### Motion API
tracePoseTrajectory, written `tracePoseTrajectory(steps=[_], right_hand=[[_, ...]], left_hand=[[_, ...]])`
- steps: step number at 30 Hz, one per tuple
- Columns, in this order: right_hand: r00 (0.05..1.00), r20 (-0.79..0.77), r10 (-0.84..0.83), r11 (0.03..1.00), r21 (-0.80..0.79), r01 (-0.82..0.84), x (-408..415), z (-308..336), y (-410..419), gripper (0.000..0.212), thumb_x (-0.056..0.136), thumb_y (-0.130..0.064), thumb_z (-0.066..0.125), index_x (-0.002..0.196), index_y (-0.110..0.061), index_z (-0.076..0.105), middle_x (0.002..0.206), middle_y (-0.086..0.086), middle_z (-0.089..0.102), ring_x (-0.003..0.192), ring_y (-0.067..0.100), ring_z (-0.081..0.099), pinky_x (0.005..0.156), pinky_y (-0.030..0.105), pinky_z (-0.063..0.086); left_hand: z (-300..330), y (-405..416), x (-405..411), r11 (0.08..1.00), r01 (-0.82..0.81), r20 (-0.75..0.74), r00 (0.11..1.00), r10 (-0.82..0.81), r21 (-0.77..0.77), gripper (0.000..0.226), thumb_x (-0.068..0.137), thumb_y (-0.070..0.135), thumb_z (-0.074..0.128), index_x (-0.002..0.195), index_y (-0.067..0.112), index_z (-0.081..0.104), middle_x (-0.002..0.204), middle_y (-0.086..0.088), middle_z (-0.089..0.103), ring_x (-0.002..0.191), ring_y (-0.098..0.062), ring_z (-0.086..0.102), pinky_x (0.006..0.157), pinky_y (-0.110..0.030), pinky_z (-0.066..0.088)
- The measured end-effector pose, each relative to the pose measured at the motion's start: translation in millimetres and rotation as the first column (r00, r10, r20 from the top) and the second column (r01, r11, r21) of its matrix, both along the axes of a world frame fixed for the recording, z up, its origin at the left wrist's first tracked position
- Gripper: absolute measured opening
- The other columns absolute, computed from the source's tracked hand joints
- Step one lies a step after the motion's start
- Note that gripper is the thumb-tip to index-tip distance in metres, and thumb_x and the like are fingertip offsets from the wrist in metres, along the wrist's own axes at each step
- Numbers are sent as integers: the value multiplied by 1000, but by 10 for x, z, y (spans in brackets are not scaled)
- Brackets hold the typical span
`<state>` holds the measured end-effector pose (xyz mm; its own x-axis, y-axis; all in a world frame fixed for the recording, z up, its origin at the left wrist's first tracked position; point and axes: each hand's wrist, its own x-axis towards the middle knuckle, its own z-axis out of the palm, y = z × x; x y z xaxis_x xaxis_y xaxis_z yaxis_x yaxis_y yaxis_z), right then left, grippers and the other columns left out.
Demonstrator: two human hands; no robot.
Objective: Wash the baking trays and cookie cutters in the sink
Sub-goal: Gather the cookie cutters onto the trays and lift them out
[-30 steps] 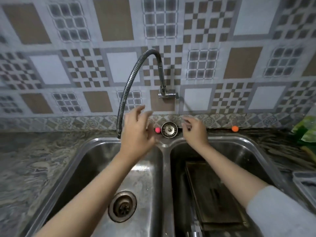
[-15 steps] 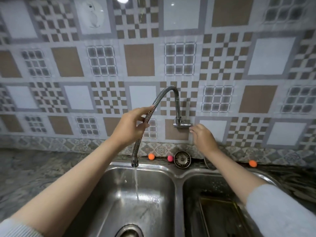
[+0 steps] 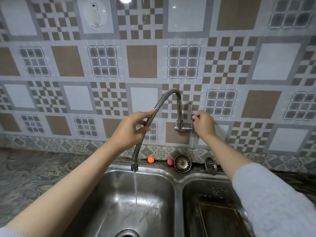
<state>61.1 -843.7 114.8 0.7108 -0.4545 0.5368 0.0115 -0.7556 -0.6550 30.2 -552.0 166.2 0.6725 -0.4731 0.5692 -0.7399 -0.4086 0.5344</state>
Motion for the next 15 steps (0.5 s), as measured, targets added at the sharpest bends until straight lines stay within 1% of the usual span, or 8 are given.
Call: tracePoseTrajectory(steps=[2,5,7,9,10,12,14,15], right_hand=[[1000,-17,-20,998,57,21,60,34,-8,12,94,-5,50,87,-4,60,98,13,65,90,27,62,78,40,54],[998,-44,-41,997,66,43,129,72,-8,13,94,-1,50,84,-7,56,100,14,65,91,25,60,76,33,51],[997,-56,-51,997,48,54,160,67,-10,14,93,1,49,84,-7,55,101,16,65,93,27,60,74,32,49],[997,-49,-59,996,63,62,148,65,7,14,94,1,49,85,-7,57,102,17,65,93,28,60,74,29,46],[997,-45,-62,995,82,65,134,59,19,13,94,0,49,88,-5,60,104,17,64,93,27,59,75,29,45],[997,-41,-59,992,108,64,35,48,84,17,95,-4,51,104,-3,64,114,17,59,97,27,58,83,28,45],[999,-49,1,993,121,5,-210,-10,195,28,94,-9,54,122,-6,60,122,14,51,101,26,58,96,28,44],[997,-56,54,990,130,-46,-394,-70,261,33,94,-11,56,126,-8,57,121,11,50,99,23,59,97,29,45]], left_hand=[[-2,6,4,1000,3,2,1000,-3,3,59,83,1,67,133,30,53,116,13,62,97,-3,63,83,-22,51],[-7,-2,9,1000,12,-6,1000,-12,-4,59,84,1,67,133,29,52,117,11,62,98,-4,62,85,-23,51],[-17,-3,8,1000,13,-12,1000,-13,-10,59,84,1,66,134,29,52,117,11,62,98,-3,62,86,-24,51],[-25,1,1,1000,7,-11,1000,-7,-4,59,85,2,66,134,30,51,117,11,61,98,-3,62,88,-25,51],[-15,7,-7,1000,3,-12,1000,-3,-1,59,85,2,66,135,30,51,118,11,61,98,-2,61,88,-26,51],[-3,6,-33,1000,-11,-10,1000,11,-2,58,86,3,65,135,30,50,121,13,59,101,-1,60,91,-29,52],[-59,-24,-82,997,-77,48,996,78,-6,54,88,5,62,136,26,50,129,9,54,114,-8,55,99,-34,48],[-115,-50,-137,991,-136,101,985,136,-14,50,89,7,61,136,23,51,136,4,50,123,-13,49,104,-36,43]])
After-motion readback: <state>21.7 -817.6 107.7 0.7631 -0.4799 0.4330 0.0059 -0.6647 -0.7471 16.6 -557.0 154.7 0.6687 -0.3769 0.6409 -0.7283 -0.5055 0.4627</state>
